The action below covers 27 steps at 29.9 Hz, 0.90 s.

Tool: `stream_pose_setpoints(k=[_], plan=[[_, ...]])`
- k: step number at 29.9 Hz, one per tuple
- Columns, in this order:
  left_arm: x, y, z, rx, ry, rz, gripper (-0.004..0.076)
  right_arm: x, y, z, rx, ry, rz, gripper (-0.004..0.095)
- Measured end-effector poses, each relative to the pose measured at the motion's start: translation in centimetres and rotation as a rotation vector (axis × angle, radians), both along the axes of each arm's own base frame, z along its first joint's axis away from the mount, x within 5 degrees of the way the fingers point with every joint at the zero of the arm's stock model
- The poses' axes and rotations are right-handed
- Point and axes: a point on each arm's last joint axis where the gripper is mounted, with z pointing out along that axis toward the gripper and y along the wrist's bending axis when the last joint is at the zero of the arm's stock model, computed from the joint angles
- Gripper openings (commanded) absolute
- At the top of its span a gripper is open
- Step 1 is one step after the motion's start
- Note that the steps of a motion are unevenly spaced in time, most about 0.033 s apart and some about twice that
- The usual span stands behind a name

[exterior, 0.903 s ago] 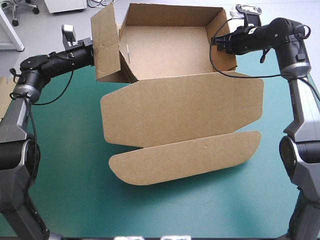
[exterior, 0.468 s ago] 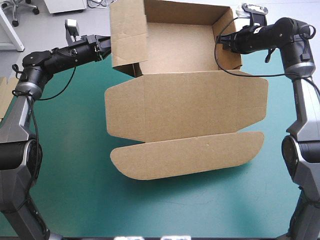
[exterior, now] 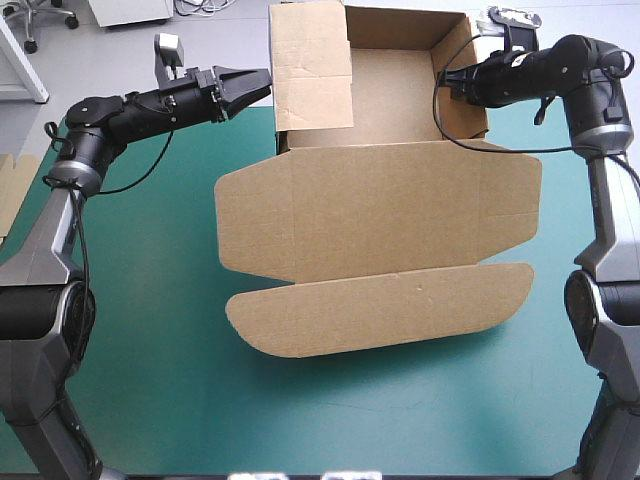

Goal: Fold the box

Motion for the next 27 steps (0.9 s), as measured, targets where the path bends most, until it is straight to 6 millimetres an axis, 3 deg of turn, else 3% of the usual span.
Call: stream_pose_setpoints(k=[8,14,27], plan=[[-0.6,-0.3,3.1,0.071,-0.087,-0.012,0.0340,0.0,-0.2,-0.1,-0.015,0.007,-0.016,-0.0017],[-1.0,-1.2,3.1,0.201,-0.086,-0.028,0.0340,0.0,-0.3,-0.2,-0.030,0.013,-0.019,-0.0017],[-1.3,-1.2,4.2,0.283,-0.086,-0.004,0.0340,0.0,-0.3,-0.2,-0.031,0.017,-0.020,-0.0017]])
